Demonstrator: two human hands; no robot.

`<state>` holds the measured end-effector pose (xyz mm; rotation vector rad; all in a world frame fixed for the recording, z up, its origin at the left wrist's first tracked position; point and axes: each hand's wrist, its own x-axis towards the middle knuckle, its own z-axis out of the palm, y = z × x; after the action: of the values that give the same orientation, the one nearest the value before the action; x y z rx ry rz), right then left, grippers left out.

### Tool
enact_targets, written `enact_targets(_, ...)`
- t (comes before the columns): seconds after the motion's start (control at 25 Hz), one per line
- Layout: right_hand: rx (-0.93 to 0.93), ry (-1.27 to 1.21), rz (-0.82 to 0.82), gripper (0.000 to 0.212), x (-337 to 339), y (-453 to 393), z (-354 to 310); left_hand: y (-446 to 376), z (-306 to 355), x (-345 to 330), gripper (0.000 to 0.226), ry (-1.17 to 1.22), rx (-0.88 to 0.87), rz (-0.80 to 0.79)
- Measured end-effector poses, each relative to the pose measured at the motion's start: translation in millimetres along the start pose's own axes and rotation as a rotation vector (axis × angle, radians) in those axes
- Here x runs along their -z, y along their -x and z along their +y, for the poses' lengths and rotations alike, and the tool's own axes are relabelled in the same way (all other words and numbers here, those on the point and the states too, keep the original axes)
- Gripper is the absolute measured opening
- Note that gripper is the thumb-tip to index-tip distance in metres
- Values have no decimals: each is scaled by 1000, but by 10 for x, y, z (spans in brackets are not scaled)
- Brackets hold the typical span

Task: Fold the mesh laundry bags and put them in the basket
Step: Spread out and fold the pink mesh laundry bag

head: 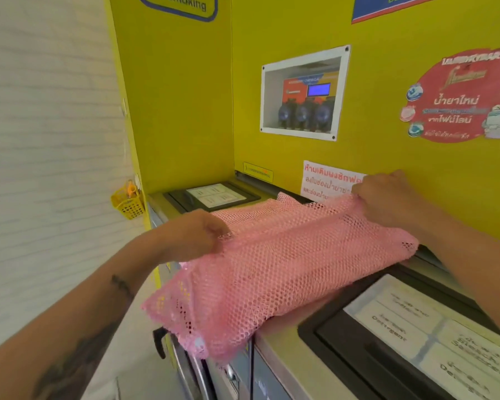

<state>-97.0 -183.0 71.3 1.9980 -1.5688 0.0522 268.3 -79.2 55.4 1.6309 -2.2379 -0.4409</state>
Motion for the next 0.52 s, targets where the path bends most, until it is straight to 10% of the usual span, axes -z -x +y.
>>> enact_targets(0.52, 21, 246, -77, 18, -629, -2094, -1166, -1612, -1700, 186, 44, -113, 138, 104)
